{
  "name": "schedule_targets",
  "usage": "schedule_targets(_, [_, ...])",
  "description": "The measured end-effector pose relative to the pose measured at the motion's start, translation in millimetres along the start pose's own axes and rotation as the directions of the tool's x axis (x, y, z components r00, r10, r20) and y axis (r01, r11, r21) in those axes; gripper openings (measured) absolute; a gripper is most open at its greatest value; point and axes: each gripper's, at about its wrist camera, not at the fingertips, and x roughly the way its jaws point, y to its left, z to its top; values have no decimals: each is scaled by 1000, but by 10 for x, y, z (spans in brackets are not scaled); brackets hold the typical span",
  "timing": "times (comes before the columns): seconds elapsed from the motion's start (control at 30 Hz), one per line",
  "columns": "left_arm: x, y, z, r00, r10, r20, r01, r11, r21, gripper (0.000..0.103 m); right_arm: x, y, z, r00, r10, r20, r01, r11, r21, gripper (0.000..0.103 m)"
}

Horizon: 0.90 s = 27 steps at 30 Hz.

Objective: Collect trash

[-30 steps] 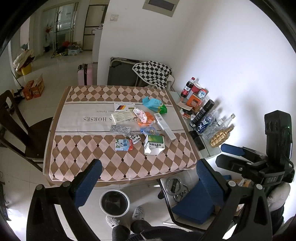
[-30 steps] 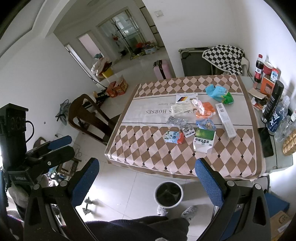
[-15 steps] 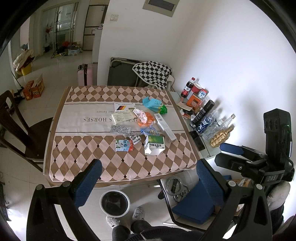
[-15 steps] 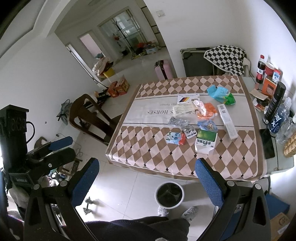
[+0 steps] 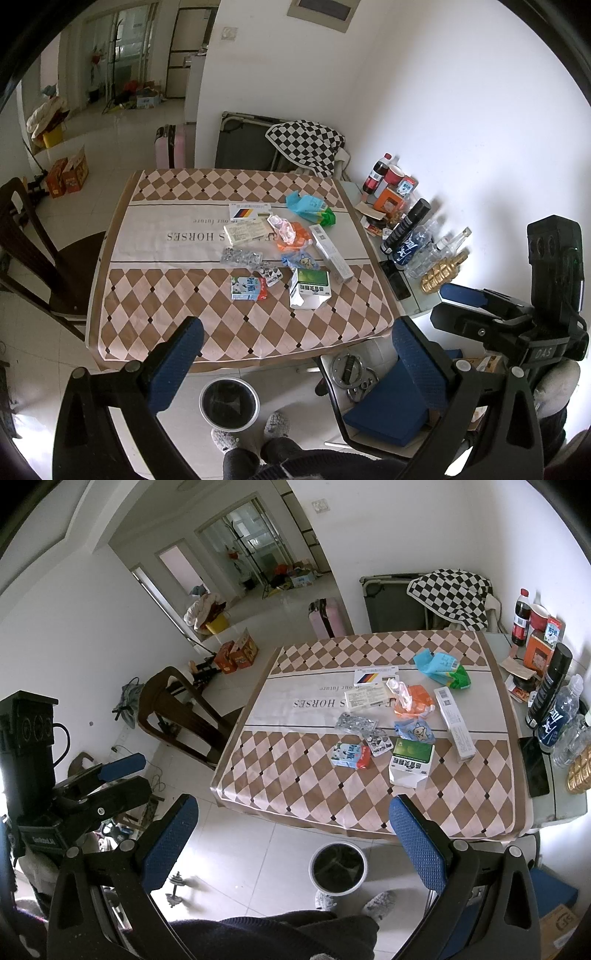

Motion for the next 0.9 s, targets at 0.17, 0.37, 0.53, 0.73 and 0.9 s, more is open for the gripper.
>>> schedule_targets(0.17, [2, 1, 0, 1000, -1, -1, 1, 1000, 0, 103, 38, -1, 22, 1000, 0, -1, 0, 1000, 2, 103])
schedule_targets(0.37, [3, -2, -1, 1000, -2, -5, 2, 1000, 0, 103, 78, 2, 73, 1000, 0, -3, 0, 1000, 1, 103])
schedule_targets(0.53, [3, -1, -1, 1000, -1, -4, 1, 1000, -1, 103, 115, 1, 106, 1000, -1, -3, 1, 1000, 2, 103])
schedule_targets(0.73, [4, 0, 0, 1000, -2, -5, 2, 1000, -1, 103, 160, 1, 148, 1000, 0, -5, 0, 1000, 3, 103])
schedule_targets(0.9, [3, -4, -4, 1000, -2, -8, 2, 1000, 0, 103, 198, -3, 136, 1000, 1, -9, -1, 1000, 5, 103])
